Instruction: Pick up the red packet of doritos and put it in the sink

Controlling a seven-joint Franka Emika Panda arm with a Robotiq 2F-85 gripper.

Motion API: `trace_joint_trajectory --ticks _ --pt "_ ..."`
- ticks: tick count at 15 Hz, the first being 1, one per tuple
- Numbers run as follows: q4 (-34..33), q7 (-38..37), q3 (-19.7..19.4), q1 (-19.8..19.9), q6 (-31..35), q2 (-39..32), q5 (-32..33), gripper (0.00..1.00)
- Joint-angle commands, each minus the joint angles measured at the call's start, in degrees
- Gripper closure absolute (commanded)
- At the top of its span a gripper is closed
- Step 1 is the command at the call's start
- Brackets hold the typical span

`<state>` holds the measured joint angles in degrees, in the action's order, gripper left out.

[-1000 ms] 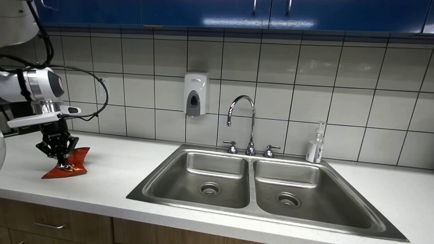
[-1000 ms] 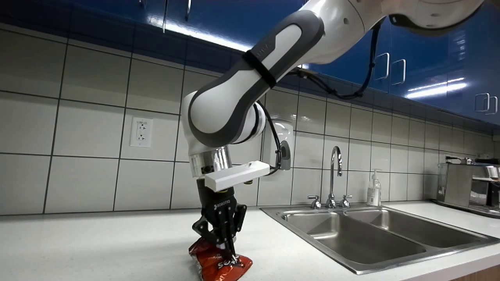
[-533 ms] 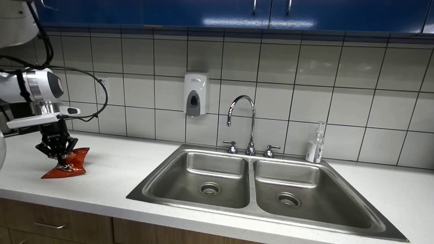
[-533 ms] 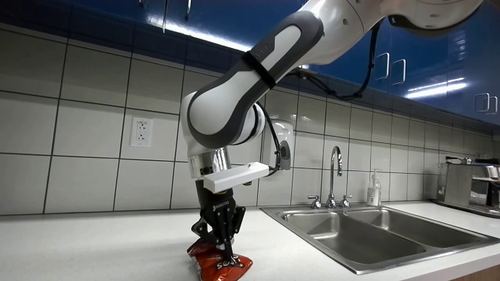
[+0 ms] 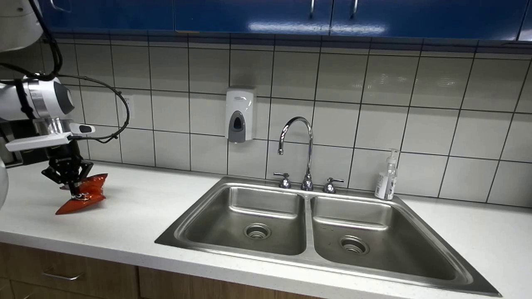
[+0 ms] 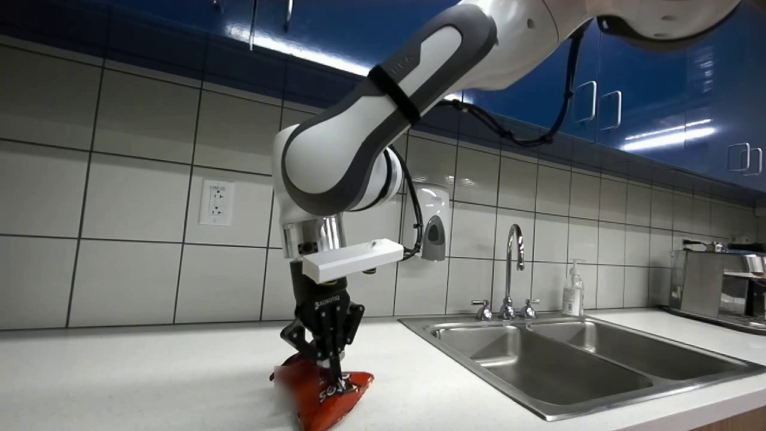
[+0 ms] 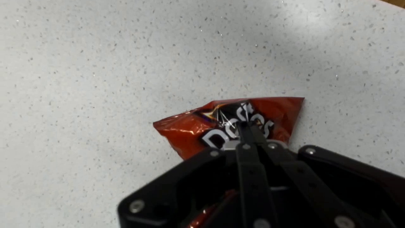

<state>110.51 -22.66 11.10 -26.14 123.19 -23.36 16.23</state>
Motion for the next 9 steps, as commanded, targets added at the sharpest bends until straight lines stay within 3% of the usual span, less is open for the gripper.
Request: trace_joint_trajectory --ticks 1,9 --pt "1.44 -1.83 -0.55 -0.4 1.2 3.47 2.18 1.0" --pt "3.65 -3.83 -0.96 0.65 2.59 9.22 5.45 1.0"
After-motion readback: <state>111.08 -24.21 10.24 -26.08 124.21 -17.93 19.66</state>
